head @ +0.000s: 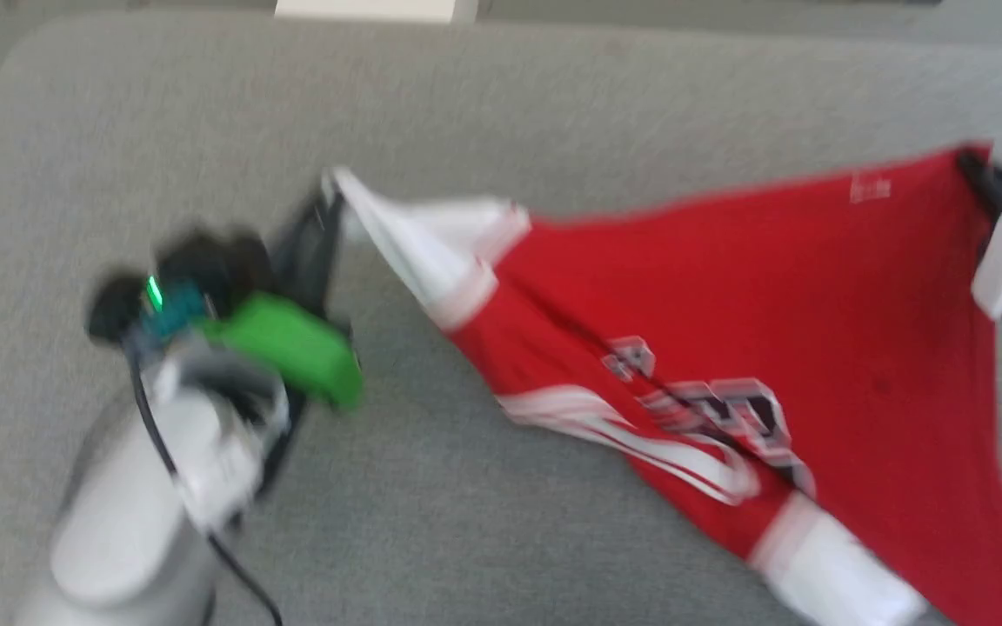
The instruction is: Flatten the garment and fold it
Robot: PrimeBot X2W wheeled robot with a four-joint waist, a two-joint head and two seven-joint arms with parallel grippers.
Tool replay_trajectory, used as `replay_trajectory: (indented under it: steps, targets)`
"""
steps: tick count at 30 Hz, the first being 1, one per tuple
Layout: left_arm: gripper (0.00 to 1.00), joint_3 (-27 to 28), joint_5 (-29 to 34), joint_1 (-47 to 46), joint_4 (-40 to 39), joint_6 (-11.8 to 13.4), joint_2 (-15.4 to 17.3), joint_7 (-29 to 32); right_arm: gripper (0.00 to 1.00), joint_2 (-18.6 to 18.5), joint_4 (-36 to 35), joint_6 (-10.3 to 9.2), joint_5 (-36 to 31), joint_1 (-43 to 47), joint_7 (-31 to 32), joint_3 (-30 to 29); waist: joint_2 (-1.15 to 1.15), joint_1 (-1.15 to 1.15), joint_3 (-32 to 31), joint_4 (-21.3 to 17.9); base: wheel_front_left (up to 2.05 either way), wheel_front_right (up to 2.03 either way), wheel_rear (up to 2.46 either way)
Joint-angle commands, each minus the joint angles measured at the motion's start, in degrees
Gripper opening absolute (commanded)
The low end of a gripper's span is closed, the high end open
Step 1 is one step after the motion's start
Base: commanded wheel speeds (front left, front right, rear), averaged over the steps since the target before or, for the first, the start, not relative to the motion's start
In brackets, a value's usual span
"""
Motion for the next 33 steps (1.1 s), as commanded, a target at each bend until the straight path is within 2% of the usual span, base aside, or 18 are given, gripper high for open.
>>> replay_trajectory:
  steps: [1,8,13,23,33]
  targets:
    - [0.0,0.6,0.0,-3.9,1.0,-0.8,0.5,0.7,0.0,0.6,-0.1,-0.08,-0.7,-2.5,-1.2,-0.2,0.0,0.0,-6.4,-4.5,0.0,0.0,0.0]
    - [0.0,2.2,-1.3,-19.6,7.7,-4.9,1.2,5.6,0.0,2.7,2.5,-0.08,-3.3,-10.8,-4.3,1.1,0.0,0.0,-10.6,-7.2,0.0,0.0,0.0]
    - [0.0,2.3,-0.9,-29.1,12.1,-7.4,2.4,9.1,0.0,4.0,5.5,-0.08,-5.1,-18.1,-6.0,4.2,0.0,0.0,-12.5,-8.8,0.0,0.0,0.0]
    - [0.0,1.6,0.8,-42.8,15.8,-10.4,4.9,15.7,0.0,4.7,10.7,-0.08,-5.5,-29.9,-6.6,8.8,0.0,0.0,-13.6,-10.4,0.0,0.0,0.0]
    - [0.0,1.0,-1.5,-48.0,14.8,-11.4,4.2,21.9,0.0,3.0,11.0,-0.08,-3.1,-34.4,-3.3,12.1,0.0,0.0,-10.9,-11.2,0.0,0.0,0.0]
